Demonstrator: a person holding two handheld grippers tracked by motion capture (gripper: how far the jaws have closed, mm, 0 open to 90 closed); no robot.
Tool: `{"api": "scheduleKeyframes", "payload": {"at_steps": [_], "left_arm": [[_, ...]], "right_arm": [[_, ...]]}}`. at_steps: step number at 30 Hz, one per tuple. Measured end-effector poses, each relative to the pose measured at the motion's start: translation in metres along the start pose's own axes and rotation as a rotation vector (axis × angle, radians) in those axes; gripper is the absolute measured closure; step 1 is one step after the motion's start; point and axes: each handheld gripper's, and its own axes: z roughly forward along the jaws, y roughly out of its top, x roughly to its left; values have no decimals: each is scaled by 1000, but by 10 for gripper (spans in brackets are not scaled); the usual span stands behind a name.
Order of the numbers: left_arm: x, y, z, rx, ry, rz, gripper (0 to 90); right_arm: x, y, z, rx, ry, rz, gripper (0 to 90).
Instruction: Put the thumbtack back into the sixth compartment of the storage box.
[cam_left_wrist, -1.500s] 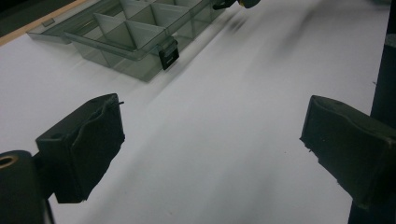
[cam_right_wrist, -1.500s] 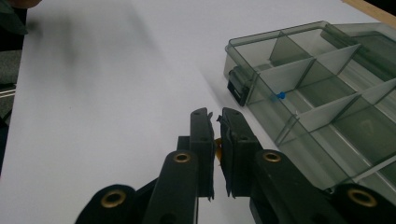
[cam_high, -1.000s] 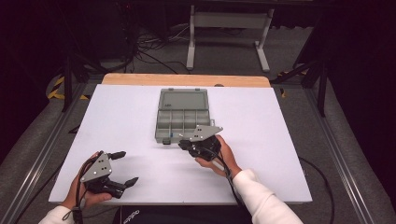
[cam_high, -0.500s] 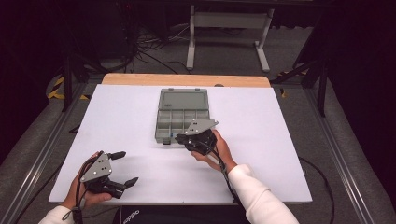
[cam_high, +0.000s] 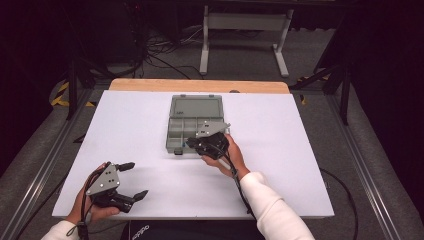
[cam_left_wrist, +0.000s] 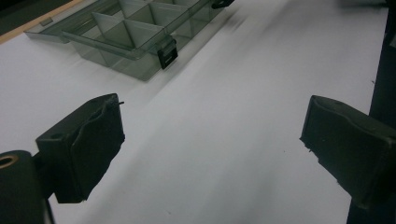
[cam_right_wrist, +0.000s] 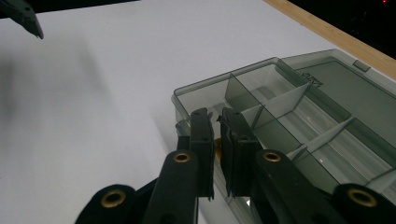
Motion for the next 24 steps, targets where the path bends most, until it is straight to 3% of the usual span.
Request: {"api": "scheduleKeyframes", "payload": {"at_steps": [24], "left_arm": [[0, 0, 0, 1, -2, 2, 63]], "right_arm": [[-16, 1, 20, 26, -47, 68, 841]]}}
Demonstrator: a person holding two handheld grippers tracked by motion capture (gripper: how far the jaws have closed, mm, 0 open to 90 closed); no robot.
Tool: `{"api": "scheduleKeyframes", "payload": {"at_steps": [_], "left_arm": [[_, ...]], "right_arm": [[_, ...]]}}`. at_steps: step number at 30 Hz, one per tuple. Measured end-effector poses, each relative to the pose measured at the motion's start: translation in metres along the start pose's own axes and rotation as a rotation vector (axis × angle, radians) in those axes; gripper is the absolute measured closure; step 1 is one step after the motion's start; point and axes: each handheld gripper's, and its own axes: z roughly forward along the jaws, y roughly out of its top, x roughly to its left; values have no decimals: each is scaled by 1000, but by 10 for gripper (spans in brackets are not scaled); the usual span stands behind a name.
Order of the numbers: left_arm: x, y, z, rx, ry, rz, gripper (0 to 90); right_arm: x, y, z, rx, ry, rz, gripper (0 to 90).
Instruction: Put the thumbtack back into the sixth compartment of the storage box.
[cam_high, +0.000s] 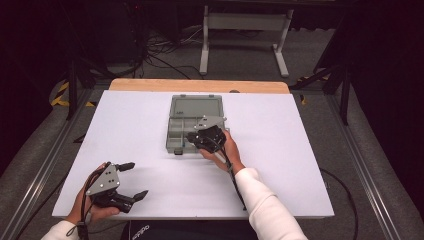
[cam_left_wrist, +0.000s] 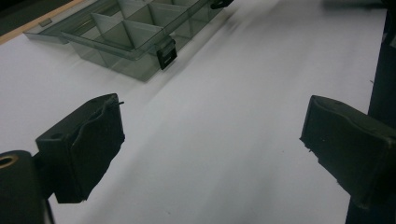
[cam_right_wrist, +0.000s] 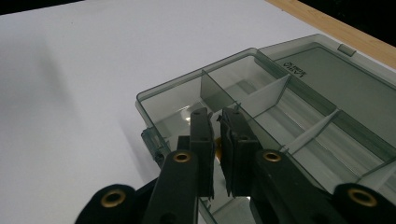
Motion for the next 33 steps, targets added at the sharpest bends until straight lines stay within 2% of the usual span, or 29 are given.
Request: {"api": "scheduleKeyframes", "payload": {"at_steps": [16, 33], "left_arm": [[0, 0, 0, 1, -1, 1, 63], [0, 0, 2, 10, -2, 2, 64]], "right_arm": [[1, -3, 8, 29, -11, 8, 840], [5, -9, 10, 44, 1, -2, 837]]}}
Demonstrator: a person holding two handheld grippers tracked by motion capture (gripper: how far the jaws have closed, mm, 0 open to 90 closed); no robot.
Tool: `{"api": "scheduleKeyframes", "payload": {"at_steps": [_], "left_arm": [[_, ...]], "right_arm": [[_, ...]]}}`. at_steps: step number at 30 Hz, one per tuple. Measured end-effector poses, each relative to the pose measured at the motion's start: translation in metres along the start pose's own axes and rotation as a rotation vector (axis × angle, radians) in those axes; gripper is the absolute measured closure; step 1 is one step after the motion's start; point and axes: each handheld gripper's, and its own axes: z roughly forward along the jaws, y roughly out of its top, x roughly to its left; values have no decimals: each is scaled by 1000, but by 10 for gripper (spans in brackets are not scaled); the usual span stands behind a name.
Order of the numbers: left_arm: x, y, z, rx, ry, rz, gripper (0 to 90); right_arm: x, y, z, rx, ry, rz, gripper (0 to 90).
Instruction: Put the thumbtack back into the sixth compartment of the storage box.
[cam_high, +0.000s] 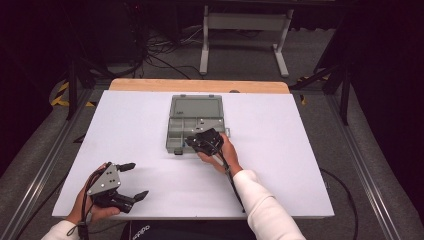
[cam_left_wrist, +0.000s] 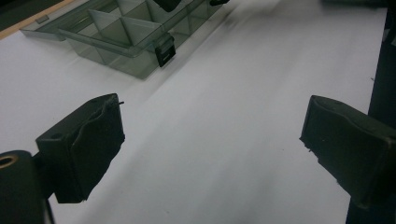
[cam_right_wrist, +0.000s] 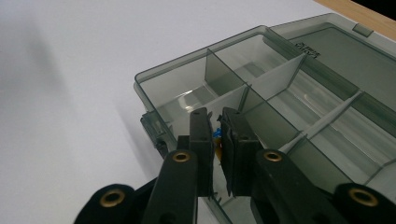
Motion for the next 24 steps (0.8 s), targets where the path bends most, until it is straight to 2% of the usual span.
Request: {"api": "scheduleKeyframes", "payload": {"at_steps": [12, 17, 21, 24], "left_arm": [[0, 0, 1, 0, 2, -5, 65], [1, 1, 3, 0, 4, -10, 66], [3, 2, 3, 0, 7, -10, 67], [3, 2, 4, -2, 7, -14, 67]], "right_arm": [[6, -1, -6, -16, 3, -20, 798], [12, -3, -21, -56, 19, -50, 774], [16, -5, -37, -75, 7, -92, 749], [18, -9, -46, -90, -3, -102, 727]]}}
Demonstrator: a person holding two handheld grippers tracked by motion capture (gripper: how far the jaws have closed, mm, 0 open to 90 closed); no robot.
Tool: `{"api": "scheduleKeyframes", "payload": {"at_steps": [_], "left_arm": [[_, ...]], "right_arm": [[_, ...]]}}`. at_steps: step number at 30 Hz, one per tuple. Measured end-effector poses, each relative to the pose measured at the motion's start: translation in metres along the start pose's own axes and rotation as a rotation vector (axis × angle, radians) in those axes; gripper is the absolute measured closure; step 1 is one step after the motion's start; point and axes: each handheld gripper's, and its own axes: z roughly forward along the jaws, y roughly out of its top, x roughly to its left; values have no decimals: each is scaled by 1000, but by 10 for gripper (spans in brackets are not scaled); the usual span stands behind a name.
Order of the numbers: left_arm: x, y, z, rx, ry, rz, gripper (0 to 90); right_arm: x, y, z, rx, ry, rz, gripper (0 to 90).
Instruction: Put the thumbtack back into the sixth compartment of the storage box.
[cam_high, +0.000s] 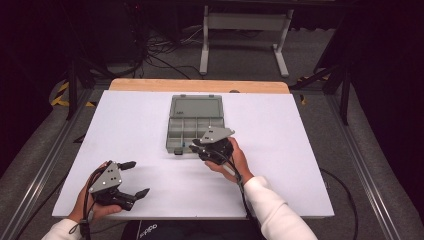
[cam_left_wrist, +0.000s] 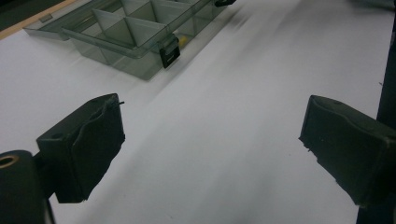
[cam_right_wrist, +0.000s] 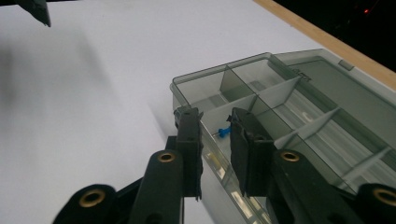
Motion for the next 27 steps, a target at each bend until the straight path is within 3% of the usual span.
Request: {"api": "scheduleKeyframes", "payload": {"at_steps": [8, 14, 20, 22, 27], "left_arm": [[4, 3, 0, -8, 3, -8, 68], [10, 9, 4, -23, 17, -11, 70], [18, 16, 10, -22, 33, 11, 70], [22, 18, 12, -25, 33, 6, 72], [34, 23, 18, -8, 44, 17, 91]], "right_arm": [[-6, -12, -35, -31, -45, 7, 628], [-19, -27, -61, -27, -81, 12, 504], [-39, -44, -81, -15, -134, 57, 372], [-45, -50, -85, -9, -171, 76, 311], [-66, -63, -88, 11, -247, 157, 183]]}}
